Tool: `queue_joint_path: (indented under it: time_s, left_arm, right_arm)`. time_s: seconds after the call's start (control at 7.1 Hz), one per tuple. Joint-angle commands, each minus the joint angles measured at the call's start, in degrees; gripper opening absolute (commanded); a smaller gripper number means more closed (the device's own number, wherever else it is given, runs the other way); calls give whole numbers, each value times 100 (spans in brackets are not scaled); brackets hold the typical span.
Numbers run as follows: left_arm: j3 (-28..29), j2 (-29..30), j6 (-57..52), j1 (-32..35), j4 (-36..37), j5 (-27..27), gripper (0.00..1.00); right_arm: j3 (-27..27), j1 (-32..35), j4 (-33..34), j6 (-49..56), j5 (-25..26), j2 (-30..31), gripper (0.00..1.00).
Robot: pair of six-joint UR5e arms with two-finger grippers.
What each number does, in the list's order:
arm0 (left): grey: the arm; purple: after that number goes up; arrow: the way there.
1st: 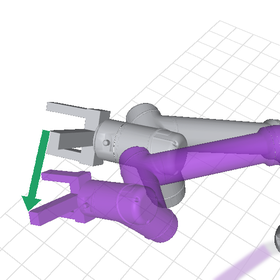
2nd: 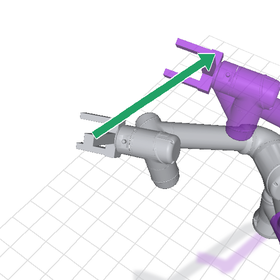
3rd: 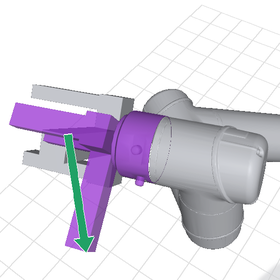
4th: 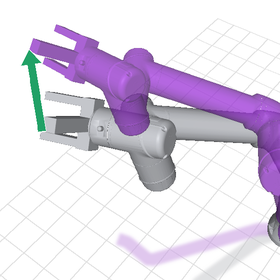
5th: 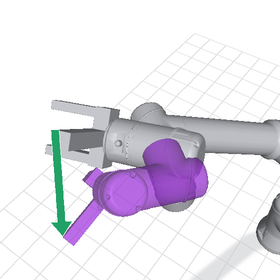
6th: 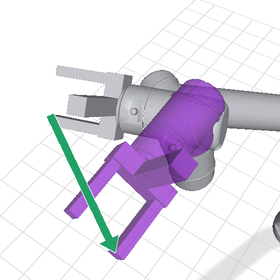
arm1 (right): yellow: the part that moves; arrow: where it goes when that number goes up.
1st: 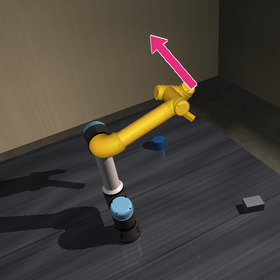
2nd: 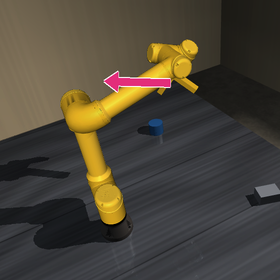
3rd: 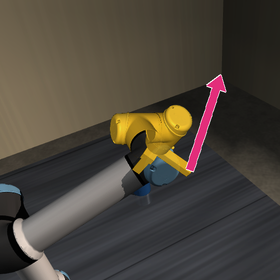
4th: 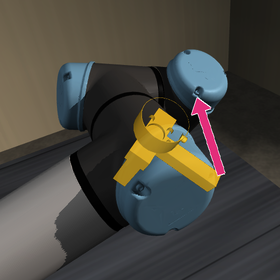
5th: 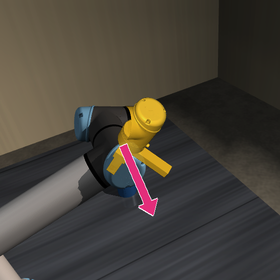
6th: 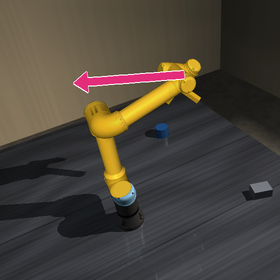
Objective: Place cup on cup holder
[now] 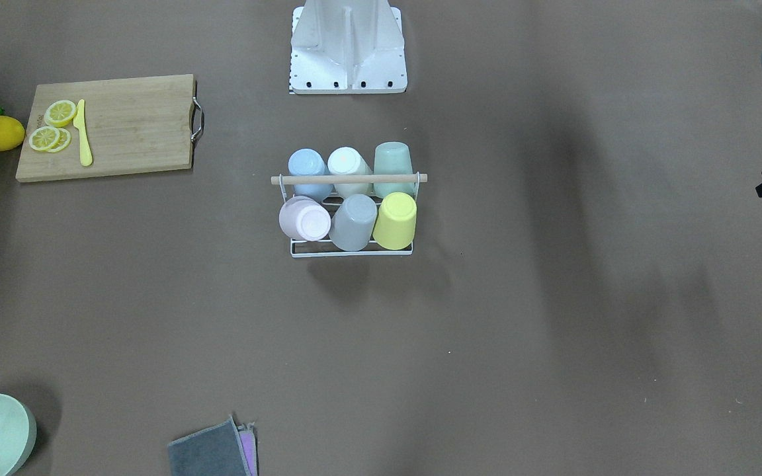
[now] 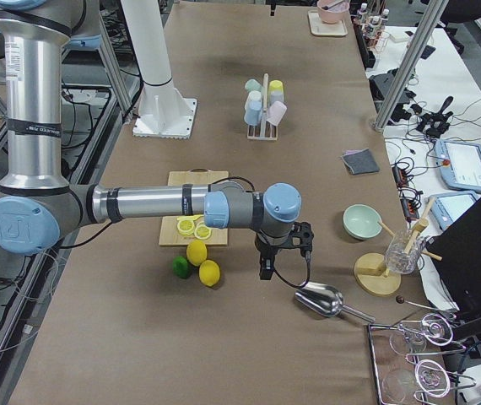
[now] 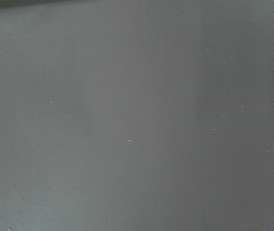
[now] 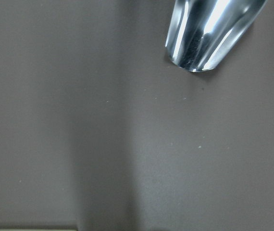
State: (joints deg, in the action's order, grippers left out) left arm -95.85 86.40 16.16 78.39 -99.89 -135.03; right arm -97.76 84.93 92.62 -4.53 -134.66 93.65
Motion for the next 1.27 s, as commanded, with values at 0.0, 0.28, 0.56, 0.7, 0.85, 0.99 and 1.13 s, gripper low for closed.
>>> queue_joint_path:
  time_s: [0.0, 0.28, 0.56, 0.7, 0.85, 0.99, 1.13]
  left_arm:
    - [-91, -62, 1, 45, 13, -58, 97]
    - [-91, -314, -1036, 71, 13, -41, 97]
    - [-685, -537, -2106, 657, 1355, 535, 97]
    - [-872, -580, -2038, 686, 1584, 296, 97]
    - [-795, -519, -1751, 686, 1577, -89, 97]
    - [-603, -362, -1330, 686, 1334, -119, 97]
    - [-575, -378, -1256, 686, 1105, -111, 97]
  right_arm:
    - [3, 23, -183, -171, 186, 13, 98]
    - [-6, 94, -183, -180, 186, 4, 98]
    - [12, 94, -183, -189, 186, -31, 98]
    - [29, 94, -183, -189, 195, -40, 99]
    - [90, 94, -183, -180, 186, -58, 99]
    - [117, 103, -183, -180, 186, -67, 99]
    - [126, 94, -183, -189, 186, -84, 99]
